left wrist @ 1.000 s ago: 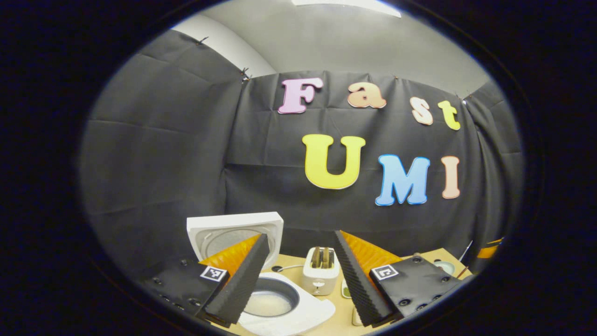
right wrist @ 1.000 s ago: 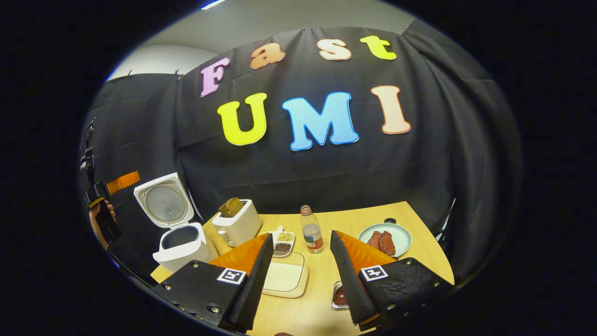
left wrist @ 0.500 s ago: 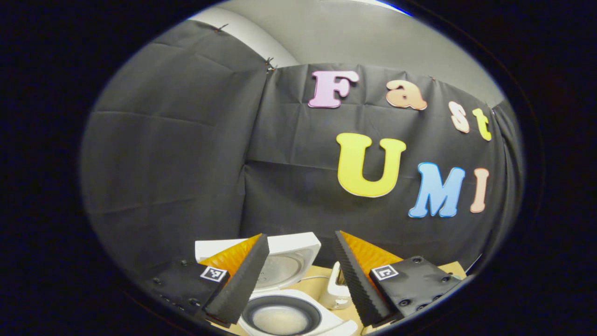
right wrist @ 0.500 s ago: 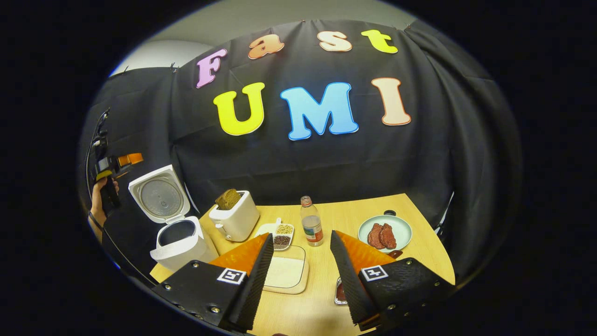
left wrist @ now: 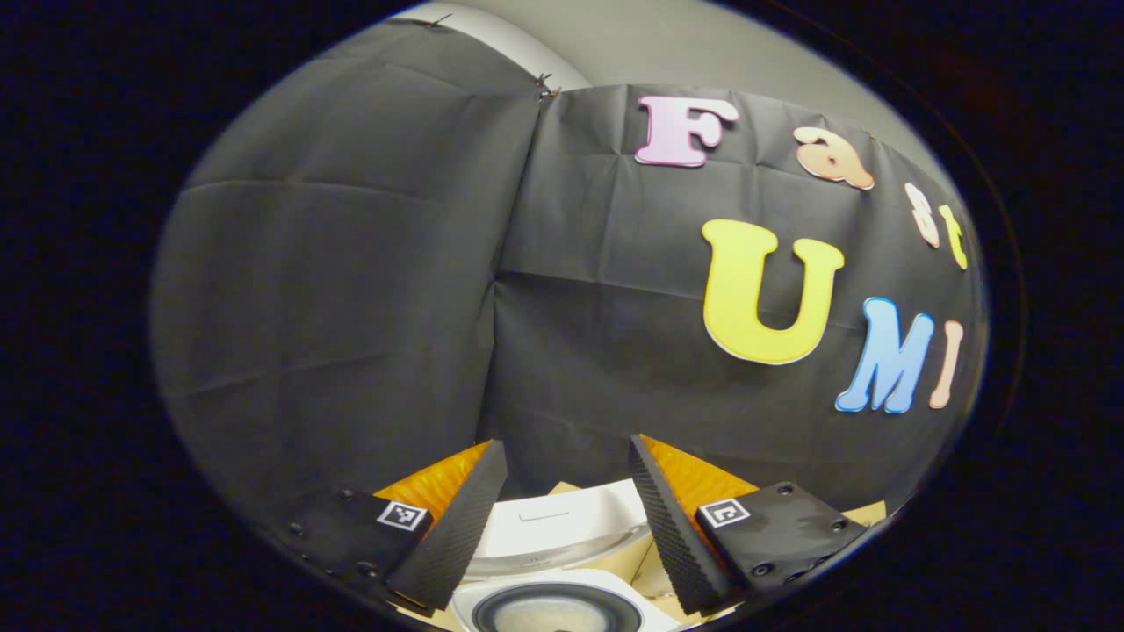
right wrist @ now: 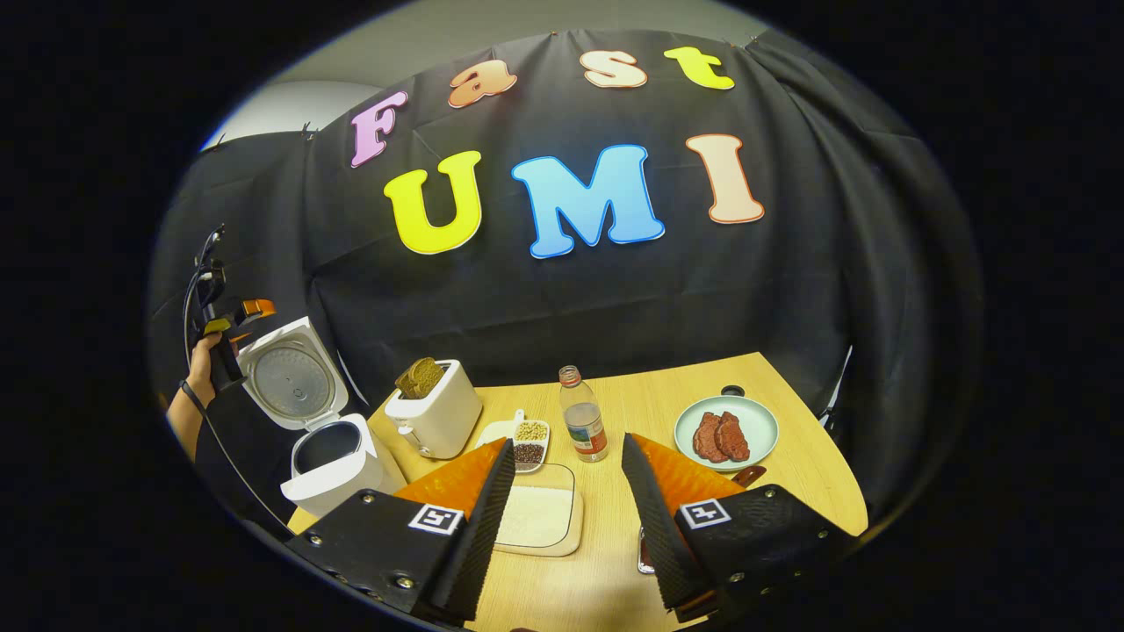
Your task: Close the left gripper, press the button to open the rice cooker; take a wooden spoon from the chopstick holder with the right hand, scoop a spoonful of rice and pour it into the rice cooker, then put the wooden spoon back into the chopstick holder.
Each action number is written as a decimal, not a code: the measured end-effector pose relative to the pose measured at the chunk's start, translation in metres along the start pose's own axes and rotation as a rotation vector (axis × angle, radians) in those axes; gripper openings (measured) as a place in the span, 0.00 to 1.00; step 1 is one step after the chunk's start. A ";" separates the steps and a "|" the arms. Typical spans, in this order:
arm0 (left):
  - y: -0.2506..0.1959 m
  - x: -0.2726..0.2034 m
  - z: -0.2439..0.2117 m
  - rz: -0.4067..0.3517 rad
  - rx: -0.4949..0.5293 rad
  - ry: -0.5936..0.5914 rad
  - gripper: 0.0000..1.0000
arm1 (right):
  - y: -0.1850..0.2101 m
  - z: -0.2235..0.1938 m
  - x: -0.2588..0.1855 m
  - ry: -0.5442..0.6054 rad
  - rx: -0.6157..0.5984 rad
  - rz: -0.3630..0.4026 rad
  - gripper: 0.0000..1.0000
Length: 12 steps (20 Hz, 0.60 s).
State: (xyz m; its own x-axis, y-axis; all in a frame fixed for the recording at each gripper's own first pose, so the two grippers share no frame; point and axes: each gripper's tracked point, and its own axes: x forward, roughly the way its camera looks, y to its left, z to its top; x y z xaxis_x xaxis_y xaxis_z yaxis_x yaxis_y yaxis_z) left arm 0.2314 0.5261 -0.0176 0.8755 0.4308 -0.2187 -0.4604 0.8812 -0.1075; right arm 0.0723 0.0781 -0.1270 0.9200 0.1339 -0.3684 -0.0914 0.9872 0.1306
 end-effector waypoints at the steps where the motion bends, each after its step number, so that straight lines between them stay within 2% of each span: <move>1: 0.006 0.007 -0.007 0.024 -0.002 0.026 0.96 | 0.000 -0.003 0.002 0.007 0.003 0.003 0.75; 3: 0.016 0.015 -0.014 0.068 0.066 0.056 0.97 | 0.001 -0.005 0.003 0.016 0.004 0.001 0.75; 4: 0.013 0.016 -0.015 0.077 0.079 0.059 0.93 | 0.000 -0.004 0.004 0.014 0.003 -0.001 0.75; 9: 0.002 0.005 -0.020 0.055 0.070 0.072 0.96 | 0.005 -0.001 0.006 0.004 0.010 0.020 0.75; 12: -0.011 -0.017 -0.030 0.037 0.071 0.066 0.96 | 0.012 0.008 0.001 -0.029 0.004 0.052 0.75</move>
State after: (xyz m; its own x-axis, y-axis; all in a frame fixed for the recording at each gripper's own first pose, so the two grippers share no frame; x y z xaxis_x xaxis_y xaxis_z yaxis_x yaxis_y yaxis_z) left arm 0.2170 0.5035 -0.0414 0.8457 0.4516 -0.2845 -0.4786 0.8775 -0.0299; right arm 0.0754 0.0897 -0.1184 0.9248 0.1828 -0.3337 -0.1382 0.9785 0.1530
